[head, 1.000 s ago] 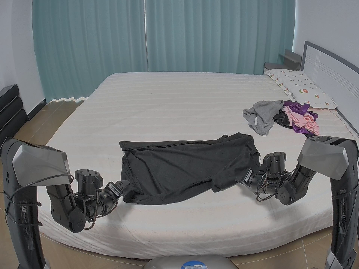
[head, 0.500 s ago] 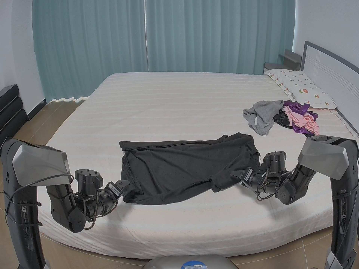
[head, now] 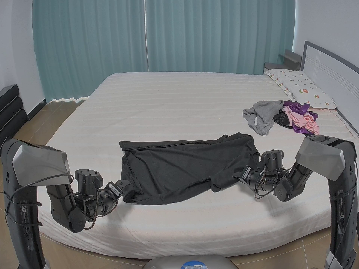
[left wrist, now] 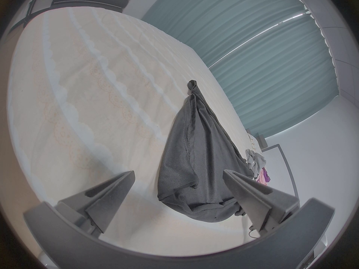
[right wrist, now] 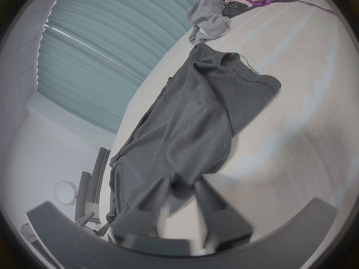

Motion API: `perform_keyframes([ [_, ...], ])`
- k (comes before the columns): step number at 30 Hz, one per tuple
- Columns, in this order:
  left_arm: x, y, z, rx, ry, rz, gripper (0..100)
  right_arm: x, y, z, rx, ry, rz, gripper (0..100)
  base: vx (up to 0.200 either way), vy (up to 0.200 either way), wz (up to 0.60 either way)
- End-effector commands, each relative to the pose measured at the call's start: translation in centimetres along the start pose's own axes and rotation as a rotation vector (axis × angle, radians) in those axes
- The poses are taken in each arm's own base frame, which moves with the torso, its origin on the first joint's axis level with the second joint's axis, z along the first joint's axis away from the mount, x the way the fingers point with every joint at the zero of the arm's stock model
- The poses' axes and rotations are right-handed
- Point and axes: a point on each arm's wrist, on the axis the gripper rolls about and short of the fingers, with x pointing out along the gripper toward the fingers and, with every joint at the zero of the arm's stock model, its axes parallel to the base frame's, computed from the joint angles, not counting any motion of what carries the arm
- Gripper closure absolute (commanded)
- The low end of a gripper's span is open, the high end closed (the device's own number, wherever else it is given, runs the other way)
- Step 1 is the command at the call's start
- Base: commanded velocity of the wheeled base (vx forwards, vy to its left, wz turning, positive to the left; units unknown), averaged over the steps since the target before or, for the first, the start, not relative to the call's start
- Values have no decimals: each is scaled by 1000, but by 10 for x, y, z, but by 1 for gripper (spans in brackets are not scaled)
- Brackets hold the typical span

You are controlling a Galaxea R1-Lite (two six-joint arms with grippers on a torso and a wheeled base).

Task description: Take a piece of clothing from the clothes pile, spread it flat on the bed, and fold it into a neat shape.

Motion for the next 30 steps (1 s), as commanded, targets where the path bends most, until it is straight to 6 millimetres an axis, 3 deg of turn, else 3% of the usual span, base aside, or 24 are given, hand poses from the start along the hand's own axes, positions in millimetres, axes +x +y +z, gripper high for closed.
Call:
perform_keyframes([
  [1, 0, 0, 0, -1, 0, 1, 0, 0, -1, 1, 2, -1, 0, 100, 0, 0, 0],
  [10, 0, 0, 0, -1, 0, 1, 0, -17, 4, 2, 9, -2, 0, 100, 0, 0, 0],
  [16, 0, 0, 0, -1, 0, 1, 0, -52, 14, 6, 13, -8, 15, 100, 0, 0, 0],
  [30, 0, 1, 0, -1, 1, 3, 0, -131, 33, -10, -4, 19, 36, 100, 0, 0, 0],
])
